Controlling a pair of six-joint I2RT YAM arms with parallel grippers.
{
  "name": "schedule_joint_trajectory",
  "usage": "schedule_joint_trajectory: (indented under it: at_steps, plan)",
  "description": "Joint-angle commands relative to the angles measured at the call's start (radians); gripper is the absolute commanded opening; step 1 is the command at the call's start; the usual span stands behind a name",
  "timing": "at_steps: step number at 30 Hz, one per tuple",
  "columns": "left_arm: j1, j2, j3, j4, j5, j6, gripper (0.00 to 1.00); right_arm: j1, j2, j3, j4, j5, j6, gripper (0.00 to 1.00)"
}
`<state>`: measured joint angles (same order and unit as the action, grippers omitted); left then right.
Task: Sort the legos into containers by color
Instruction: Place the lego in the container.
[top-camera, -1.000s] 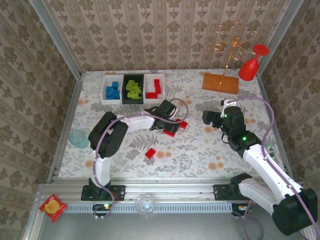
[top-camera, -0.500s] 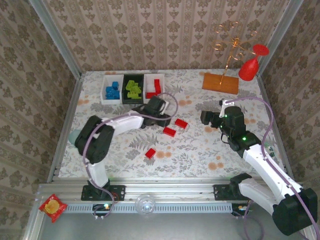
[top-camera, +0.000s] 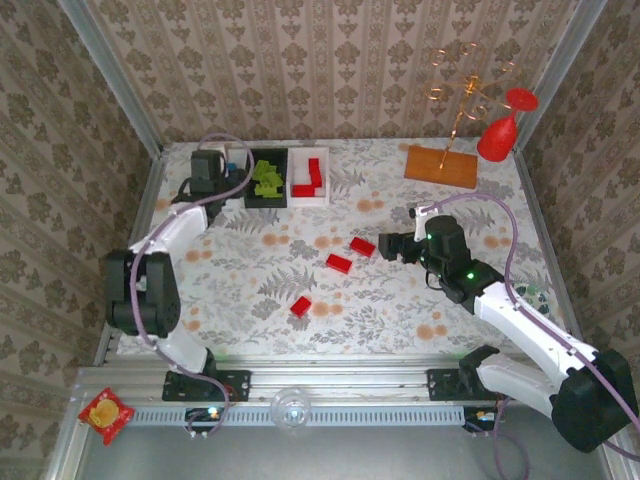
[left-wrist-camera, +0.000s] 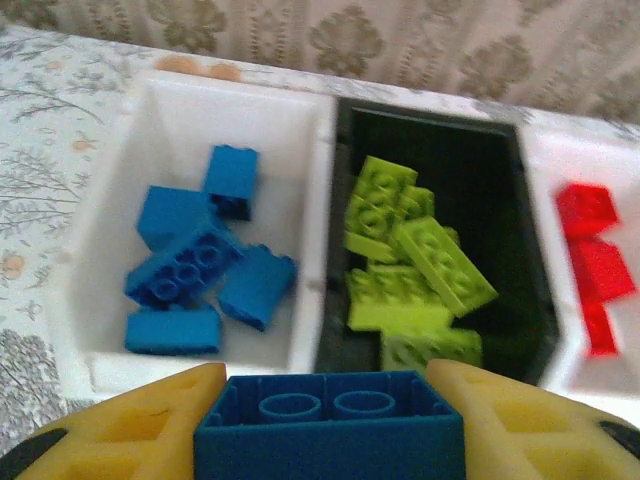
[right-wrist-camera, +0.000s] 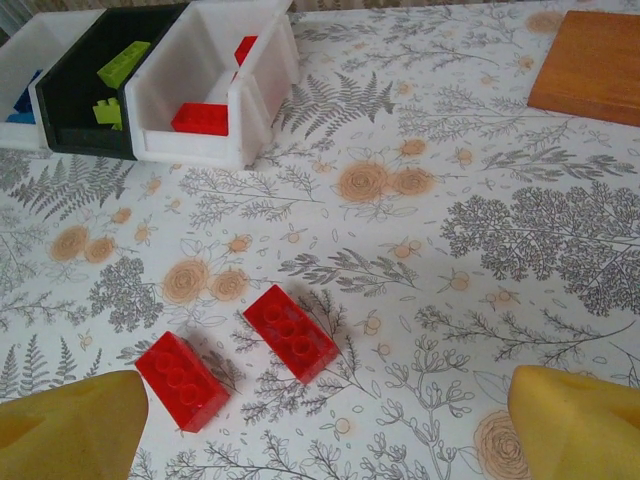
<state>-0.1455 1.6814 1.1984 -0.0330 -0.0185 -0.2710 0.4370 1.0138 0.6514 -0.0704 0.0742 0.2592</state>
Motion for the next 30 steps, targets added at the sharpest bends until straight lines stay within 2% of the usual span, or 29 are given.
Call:
schedule_joint_trajectory:
  at_steps: [1,8,11,14,18,24,30]
  plan:
    - [0.040,0.108,0.118,0.006,0.026,-0.037,0.45,0.009,-0.002,0.010,0.021,0.009,-0.021,0.94]
    - [0.082,0.362,0.409,-0.112,0.018,-0.023,0.49,0.011,-0.001,0.008,0.021,0.014,-0.022,0.94]
    - [0.089,0.413,0.485,-0.139,0.015,-0.011,0.53,0.012,0.000,0.005,0.026,0.022,-0.025,0.94]
    - [0.097,0.436,0.530,-0.161,0.020,0.000,0.62,0.015,0.002,0.006,0.028,0.025,-0.029,0.94]
    - [0.103,0.420,0.533,-0.151,0.024,0.001,0.72,0.020,-0.004,0.002,0.031,0.036,-0.035,0.94]
    - [0.093,0.330,0.469,-0.115,0.042,-0.018,0.75,0.025,-0.014,-0.008,0.042,0.045,-0.043,0.94]
    - [0.028,0.191,0.359,-0.076,0.039,0.007,0.76,0.026,-0.014,-0.012,0.053,0.040,-0.050,0.94]
